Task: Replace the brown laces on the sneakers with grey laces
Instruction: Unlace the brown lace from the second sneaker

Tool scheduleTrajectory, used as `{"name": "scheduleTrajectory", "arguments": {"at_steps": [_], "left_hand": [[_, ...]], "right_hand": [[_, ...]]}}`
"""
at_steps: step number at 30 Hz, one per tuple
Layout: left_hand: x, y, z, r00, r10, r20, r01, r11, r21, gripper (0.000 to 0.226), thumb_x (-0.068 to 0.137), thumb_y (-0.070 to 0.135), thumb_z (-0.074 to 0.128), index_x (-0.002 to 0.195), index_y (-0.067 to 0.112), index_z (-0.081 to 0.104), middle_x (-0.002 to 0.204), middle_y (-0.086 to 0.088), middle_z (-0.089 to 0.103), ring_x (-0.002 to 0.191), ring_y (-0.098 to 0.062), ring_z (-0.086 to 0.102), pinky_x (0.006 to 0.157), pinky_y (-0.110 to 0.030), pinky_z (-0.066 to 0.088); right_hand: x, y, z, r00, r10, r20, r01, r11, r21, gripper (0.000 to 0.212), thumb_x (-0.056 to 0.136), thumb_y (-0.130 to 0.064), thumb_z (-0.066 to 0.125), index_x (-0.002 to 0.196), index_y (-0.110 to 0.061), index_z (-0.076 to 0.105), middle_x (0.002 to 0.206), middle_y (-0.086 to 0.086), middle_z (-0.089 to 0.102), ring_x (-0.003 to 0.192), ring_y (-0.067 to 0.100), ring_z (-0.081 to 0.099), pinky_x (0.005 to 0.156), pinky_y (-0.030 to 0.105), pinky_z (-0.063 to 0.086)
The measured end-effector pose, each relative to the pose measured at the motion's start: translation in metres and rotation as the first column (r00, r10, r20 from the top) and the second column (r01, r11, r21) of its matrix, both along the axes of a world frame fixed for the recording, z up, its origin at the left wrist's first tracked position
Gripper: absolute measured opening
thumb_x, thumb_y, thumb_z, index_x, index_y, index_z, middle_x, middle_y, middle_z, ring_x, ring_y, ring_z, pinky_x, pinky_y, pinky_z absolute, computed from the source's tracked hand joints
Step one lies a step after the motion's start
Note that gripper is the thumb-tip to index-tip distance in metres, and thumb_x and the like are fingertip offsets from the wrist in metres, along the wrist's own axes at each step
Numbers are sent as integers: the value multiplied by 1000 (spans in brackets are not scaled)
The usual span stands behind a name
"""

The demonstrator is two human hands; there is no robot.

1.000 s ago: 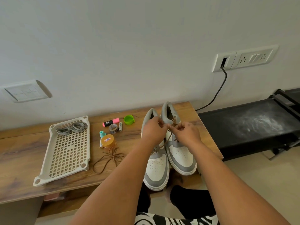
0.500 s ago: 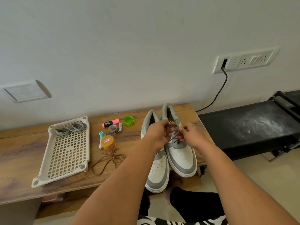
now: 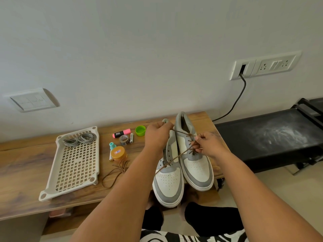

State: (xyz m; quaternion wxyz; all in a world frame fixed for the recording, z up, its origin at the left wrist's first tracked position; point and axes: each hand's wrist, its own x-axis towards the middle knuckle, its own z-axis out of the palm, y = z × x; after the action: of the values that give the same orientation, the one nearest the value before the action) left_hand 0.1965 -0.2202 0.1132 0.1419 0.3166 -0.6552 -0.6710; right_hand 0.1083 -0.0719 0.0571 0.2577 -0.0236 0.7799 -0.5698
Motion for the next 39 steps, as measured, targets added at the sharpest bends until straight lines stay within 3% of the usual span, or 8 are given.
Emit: {"name": "scheduleTrajectory", "arguments": {"at_steps": [6, 13, 17, 20, 23, 27, 32, 39], "left_hand": [[-1, -2, -5, 993, -114, -33, 115, 992, 49, 28, 93, 14, 65, 66, 9, 60, 58, -3, 65, 59, -13, 61, 69, -26, 54], [-6, -10, -20, 987, -120, 107, 139, 973, -186, 39, 94, 41, 62, 76, 7, 59, 50, 1, 58, 43, -4, 56, 79, -39, 58], [-7, -6, -21, 969, -185, 164, 215, 958, -189, 49, 94, 46, 60, 62, 14, 41, 57, 0, 43, 58, -15, 55, 70, -34, 61], [-7, -3, -29, 872, -290, 395, 450, 792, -412, 40, 92, 51, 60, 76, 15, 50, 72, -1, 55, 72, -18, 58, 74, -37, 56], [-6, 5, -37, 793, -301, 529, 595, 568, -569, 38, 93, 50, 59, 109, 16, 59, 96, 0, 63, 80, -13, 57, 66, -25, 46], [-9, 16, -38, 792, -229, 565, 605, 409, -683, 32, 95, 44, 58, 109, 16, 68, 102, -2, 67, 93, -18, 60, 74, -28, 46], [-12, 14, -38, 788, -286, 545, 614, 425, -665, 25, 97, 41, 57, 80, 23, 59, 71, 6, 51, 76, -16, 54, 61, -27, 37], [-12, 5, -38, 848, -343, 403, 519, 390, -760, 31, 94, 44, 60, 96, 17, 73, 115, -1, 48, 105, -16, 50, 82, -26, 39]], "right_hand": [[1, 7, 17, 889, -71, 453, 321, 801, -506, 12, 98, -7, 51, 90, -15, 56, 75, 4, 62, 73, 15, 58, 75, 31, 48], [-19, 44, 33, 813, -198, 548, 576, 415, -704, 18, 98, -5, 45, 97, -11, 62, 66, -1, 52, 53, 7, 43, 63, 21, 40], [-26, 59, 19, 853, -401, 333, 521, 666, -534, 23, 102, -8, 42, 105, -10, 65, 77, 1, 57, 58, 8, 45, 65, 24, 43], [-26, 59, 4, 986, -128, -105, 142, 980, 142, 24, 102, -15, 42, 115, -12, 63, 92, 2, 65, 71, 13, 50, 73, 33, 46], [-16, 47, -4, 926, 356, -127, -202, 749, 631, 24, 96, -26, 57, 118, -18, 62, 115, 2, 61, 95, 18, 55, 84, 34, 47], [-4, 18, 2, 849, 320, -420, -31, 824, 566, 36, 84, -34, 74, 114, -21, 61, 122, 4, 49, 103, 17, 49, 90, 32, 45], [8, -5, -10, 781, 295, -550, -50, 908, 415, 37, 81, -21, 77, 110, -22, 55, 111, -1, 45, 100, 17, 51, 77, 26, 42], [6, -3, -23, 754, 213, -621, -30, 956, 291, 21, 83, -24, 75, 92, -26, 57, 94, -5, 60, 88, 14, 61, 73, 38, 57]]}}
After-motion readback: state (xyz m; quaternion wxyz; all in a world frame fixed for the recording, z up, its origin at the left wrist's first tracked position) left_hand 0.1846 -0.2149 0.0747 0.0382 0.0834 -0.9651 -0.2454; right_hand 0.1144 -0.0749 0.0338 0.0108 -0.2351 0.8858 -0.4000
